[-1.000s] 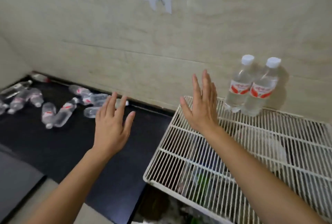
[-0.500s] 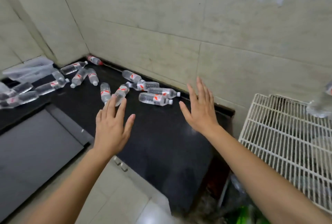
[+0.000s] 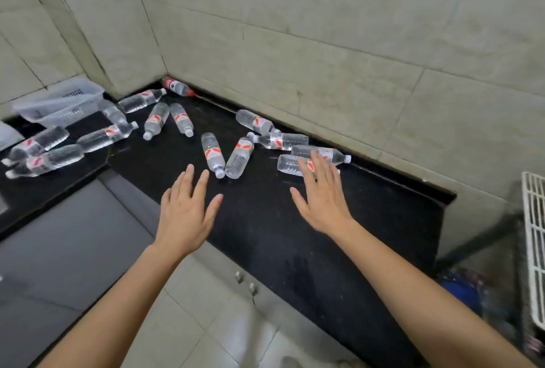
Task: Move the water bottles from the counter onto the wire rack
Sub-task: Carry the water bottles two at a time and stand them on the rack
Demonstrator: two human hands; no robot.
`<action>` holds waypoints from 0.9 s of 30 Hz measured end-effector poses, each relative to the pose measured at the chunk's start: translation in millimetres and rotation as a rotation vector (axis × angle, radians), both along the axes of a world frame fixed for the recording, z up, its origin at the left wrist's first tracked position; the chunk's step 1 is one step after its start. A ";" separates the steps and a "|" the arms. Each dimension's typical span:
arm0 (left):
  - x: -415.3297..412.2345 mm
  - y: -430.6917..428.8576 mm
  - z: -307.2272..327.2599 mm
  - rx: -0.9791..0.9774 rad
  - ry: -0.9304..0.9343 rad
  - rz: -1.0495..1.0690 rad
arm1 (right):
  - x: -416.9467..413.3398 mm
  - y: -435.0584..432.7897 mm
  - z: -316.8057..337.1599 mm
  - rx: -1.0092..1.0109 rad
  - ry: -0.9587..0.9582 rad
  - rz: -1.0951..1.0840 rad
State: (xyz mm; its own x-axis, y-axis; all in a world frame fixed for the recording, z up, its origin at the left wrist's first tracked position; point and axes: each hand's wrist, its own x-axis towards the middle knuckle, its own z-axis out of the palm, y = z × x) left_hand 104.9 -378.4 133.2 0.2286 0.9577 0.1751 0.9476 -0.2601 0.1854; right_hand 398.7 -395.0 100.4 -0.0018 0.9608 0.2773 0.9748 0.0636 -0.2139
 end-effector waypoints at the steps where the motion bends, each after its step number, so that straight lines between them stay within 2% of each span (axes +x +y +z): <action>1: -1.1 13.0 -4.5 -0.013 -0.001 -0.004 | -2.5 11.9 -4.0 -0.003 -0.007 0.004; 7: -12.5 106.7 -37.3 -0.069 0.050 -0.051 | -15.3 108.8 -37.7 -0.048 0.108 -0.015; 13: -29.0 203.7 -55.7 -0.229 0.177 -0.049 | -33.4 205.6 -66.8 -0.138 0.183 -0.027; 19: -41.5 274.3 -83.4 -0.357 0.236 -0.104 | -61.2 259.6 -89.9 -0.283 0.278 -0.095; 24: -43.7 343.6 -125.8 -0.443 0.240 -0.220 | -89.3 290.6 -116.7 -0.477 0.319 -0.145; 27: -38.9 393.6 -153.5 -0.397 0.392 -0.393 | -110.6 301.7 -131.6 -0.590 0.442 -0.236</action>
